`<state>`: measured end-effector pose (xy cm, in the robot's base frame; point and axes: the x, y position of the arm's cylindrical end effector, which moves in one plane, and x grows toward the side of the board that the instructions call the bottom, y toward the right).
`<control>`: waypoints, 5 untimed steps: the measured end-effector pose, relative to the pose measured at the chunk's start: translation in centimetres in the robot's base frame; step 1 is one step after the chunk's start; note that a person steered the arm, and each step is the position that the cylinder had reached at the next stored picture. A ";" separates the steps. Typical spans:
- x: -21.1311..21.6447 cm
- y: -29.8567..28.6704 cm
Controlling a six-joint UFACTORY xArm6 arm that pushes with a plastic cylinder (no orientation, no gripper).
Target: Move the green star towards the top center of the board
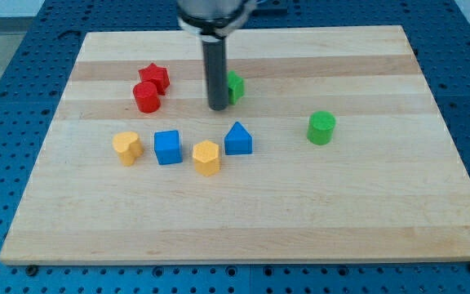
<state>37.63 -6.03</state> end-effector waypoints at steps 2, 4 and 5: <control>-2.3 -2.5; 3.3 -0.9; 3.2 1.9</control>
<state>40.82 -4.09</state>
